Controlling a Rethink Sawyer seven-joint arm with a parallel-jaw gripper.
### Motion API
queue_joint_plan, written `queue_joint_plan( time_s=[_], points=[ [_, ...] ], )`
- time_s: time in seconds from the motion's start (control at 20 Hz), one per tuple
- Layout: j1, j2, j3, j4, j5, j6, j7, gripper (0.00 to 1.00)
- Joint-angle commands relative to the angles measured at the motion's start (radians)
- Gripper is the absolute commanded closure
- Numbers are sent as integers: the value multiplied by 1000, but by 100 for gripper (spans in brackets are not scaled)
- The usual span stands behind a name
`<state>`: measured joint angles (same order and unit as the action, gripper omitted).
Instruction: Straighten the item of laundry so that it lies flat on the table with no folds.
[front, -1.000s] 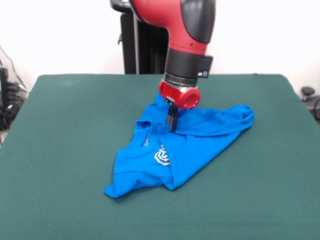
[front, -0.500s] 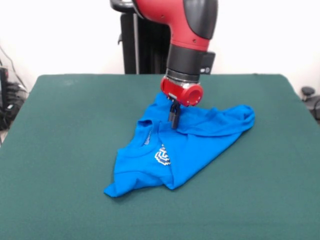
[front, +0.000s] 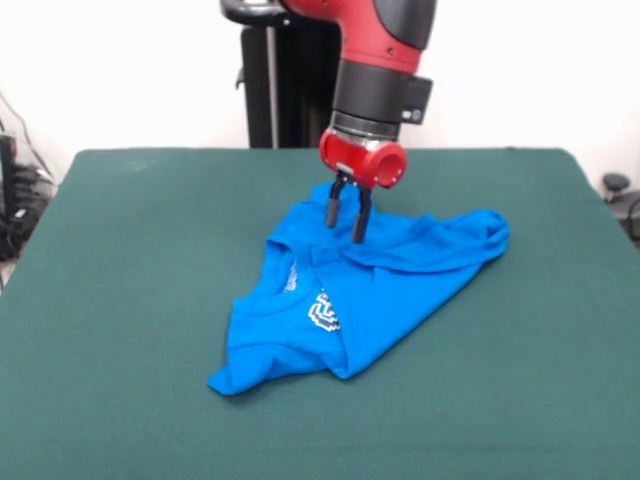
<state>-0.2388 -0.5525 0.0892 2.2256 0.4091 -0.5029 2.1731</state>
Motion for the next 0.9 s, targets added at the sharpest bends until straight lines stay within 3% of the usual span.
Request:
queue_joint_plan(
  time_s=[0.05,0.9],
  points=[
    [-15,20,79,21,20,46,307,0],
    [-28,50,116,-20,8,-29,358,0]
  ],
)
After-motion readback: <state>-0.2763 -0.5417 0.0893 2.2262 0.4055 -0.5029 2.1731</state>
